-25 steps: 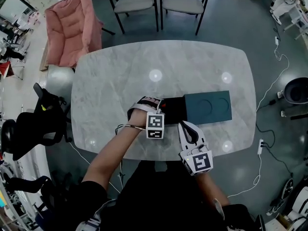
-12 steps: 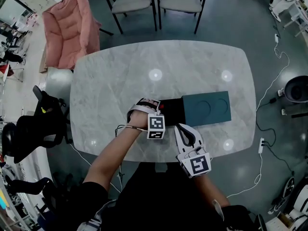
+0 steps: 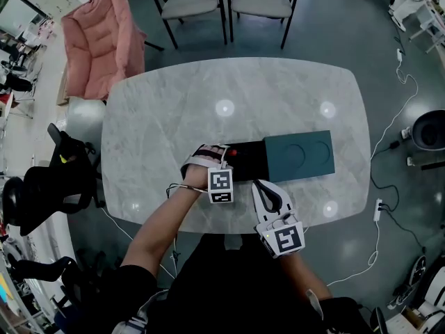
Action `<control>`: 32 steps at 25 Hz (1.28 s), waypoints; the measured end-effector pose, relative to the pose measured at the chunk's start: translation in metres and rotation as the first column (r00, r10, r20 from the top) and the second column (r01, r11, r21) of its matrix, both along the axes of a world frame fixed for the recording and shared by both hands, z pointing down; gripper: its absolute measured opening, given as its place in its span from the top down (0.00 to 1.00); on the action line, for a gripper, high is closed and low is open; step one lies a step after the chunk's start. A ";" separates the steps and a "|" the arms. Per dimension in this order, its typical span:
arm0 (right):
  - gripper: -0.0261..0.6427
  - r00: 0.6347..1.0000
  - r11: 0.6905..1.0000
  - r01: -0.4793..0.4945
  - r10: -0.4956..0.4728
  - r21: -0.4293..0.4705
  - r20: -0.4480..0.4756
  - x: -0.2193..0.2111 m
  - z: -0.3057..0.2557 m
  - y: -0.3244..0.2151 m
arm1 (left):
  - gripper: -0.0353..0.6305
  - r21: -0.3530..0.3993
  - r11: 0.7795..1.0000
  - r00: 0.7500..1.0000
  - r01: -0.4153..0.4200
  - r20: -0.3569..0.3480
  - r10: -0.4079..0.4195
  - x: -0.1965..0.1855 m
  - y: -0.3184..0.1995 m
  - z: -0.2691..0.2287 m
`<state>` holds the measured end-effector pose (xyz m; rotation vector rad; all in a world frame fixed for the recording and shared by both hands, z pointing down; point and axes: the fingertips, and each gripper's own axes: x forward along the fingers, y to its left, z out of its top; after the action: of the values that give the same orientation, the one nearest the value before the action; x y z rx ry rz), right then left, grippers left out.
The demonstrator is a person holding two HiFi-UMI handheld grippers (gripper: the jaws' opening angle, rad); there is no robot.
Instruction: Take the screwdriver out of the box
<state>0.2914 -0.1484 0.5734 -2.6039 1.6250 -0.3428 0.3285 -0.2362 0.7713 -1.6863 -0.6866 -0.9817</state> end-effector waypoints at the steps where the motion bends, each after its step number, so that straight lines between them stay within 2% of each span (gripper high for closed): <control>1: 0.93 1.000 1.000 0.003 -0.003 0.003 -0.003 -0.002 0.001 0.001 | 0.81 -0.008 1.000 1.000 0.006 -0.011 -0.006 -0.001 0.000 -0.004; 6: 0.93 1.000 1.000 -0.008 0.008 0.012 -0.008 -0.004 0.001 0.005 | 0.81 -0.005 1.000 0.998 0.013 -0.062 -0.014 -0.007 -0.001 -0.028; 10: 0.93 1.000 1.000 -0.005 0.005 0.022 -0.017 -0.007 -0.003 0.000 | 0.81 0.039 0.999 0.997 0.010 -0.080 -0.007 -0.015 -0.007 -0.038; 15: 0.93 0.999 0.999 0.010 -0.008 0.039 -0.035 -0.015 -0.014 -0.007 | 0.81 0.054 0.998 0.995 0.035 -0.096 -0.029 -0.027 -0.018 -0.051; 20: 0.93 0.998 0.999 0.018 -0.016 0.045 -0.061 -0.019 -0.023 -0.009 | 0.81 -0.009 0.992 0.975 0.128 -0.179 -0.127 -0.038 -0.032 -0.082; 23: 0.93 0.997 0.999 0.017 -0.014 0.045 -0.079 -0.020 -0.031 -0.009 | 0.81 -0.108 0.976 0.939 0.191 -0.270 -0.214 -0.041 -0.034 -0.112; 26: 0.93 0.994 0.999 0.016 -0.010 0.050 -0.105 -0.021 -0.039 -0.008 | 0.81 -0.244 0.941 0.884 0.232 -0.352 -0.309 -0.042 -0.030 -0.146; 29: 0.93 0.991 0.998 0.008 -0.001 0.055 -0.131 -0.021 -0.050 -0.005 | 0.81 -0.393 0.886 0.816 0.248 -0.408 -0.409 -0.045 -0.027 -0.180; 32: 0.93 0.988 0.998 0.001 0.008 0.061 -0.154 -0.022 -0.059 -0.002 | 0.81 -0.535 0.812 0.740 0.232 -0.445 -0.504 -0.052 -0.027 -0.212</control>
<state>0.2695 -0.1503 0.5141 -2.6466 1.6473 -0.0915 0.2762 -0.2636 0.5589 -2.4643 -0.1504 -0.5273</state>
